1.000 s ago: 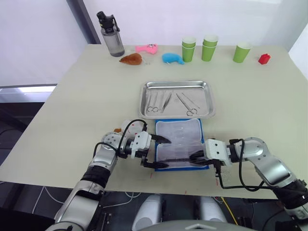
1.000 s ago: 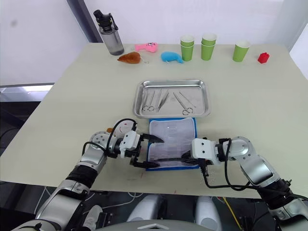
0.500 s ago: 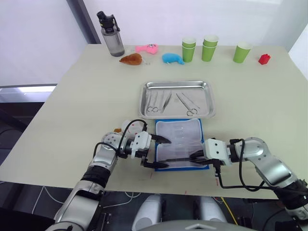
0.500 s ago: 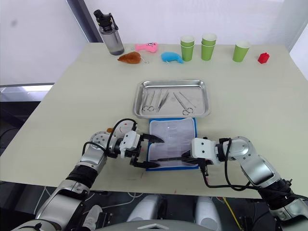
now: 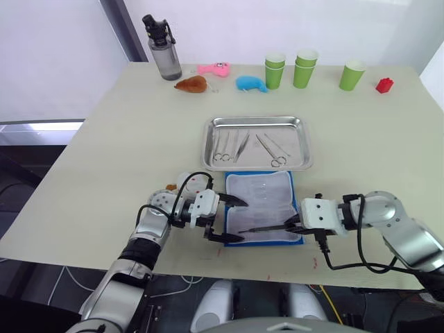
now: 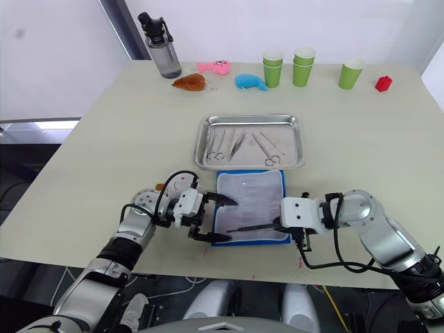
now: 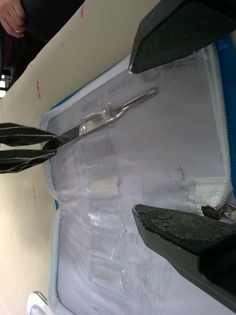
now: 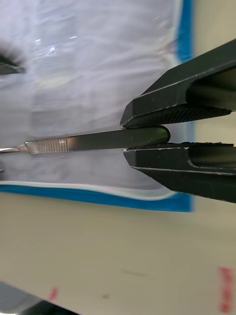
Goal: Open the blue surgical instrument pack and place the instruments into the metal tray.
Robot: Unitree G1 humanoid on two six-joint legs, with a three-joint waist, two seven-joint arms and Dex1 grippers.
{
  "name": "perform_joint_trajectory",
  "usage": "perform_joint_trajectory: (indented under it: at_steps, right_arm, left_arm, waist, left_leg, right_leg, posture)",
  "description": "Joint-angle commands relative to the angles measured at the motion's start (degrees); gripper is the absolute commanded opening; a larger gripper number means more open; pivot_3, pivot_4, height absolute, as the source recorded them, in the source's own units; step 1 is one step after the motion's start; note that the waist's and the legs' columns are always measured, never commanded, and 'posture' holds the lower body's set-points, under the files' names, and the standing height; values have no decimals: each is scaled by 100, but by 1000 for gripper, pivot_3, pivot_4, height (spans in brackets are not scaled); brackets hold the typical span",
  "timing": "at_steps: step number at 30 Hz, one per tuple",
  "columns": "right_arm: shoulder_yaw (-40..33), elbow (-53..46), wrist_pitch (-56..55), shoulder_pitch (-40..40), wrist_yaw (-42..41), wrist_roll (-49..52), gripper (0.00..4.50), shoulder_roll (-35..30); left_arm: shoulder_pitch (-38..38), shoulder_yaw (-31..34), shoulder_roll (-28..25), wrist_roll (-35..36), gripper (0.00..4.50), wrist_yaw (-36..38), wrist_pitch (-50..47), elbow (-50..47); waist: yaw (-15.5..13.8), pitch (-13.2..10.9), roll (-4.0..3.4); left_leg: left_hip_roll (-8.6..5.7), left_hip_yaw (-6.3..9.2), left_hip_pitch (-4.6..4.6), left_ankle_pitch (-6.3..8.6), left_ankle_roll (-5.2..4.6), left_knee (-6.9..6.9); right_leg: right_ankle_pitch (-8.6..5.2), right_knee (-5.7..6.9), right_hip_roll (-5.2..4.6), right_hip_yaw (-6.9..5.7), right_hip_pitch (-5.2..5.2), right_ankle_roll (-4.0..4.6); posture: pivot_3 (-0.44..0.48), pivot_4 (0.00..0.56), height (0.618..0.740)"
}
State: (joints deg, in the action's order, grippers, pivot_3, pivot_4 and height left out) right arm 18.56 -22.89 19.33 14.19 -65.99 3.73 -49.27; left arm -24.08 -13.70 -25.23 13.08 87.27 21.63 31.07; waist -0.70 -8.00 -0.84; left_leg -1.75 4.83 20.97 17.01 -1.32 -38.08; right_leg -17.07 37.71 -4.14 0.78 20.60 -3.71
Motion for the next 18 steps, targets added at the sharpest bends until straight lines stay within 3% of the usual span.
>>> perform_joint_trajectory:
  at_steps: [1, 18]
  right_arm:
    - [-372, -305, -50, -36, -59, 156, 6, -194]
    - [-1323, -394, -231, -421, -523, 584, 6, -1245]
  left_arm:
    - [254, -333, 32, -415, 4500, 9, -69, 469]
    - [243, -363, 76, -393, 4500, 5, -135, 401]
  waist:
    - [0, -1, 1]
    - [-18, -19, 10]
  left_leg:
    - [0, 1, 0, 0, 0, 0]
    - [0, 2, 7, 0, 0, -1]
  right_leg:
    - [0, 0, 0, -1, 0, 0]
    - [0, -6, -6, -4, 0, 0]
  posture:
    - [0, 150, 734]
    - [0, 150, 734]
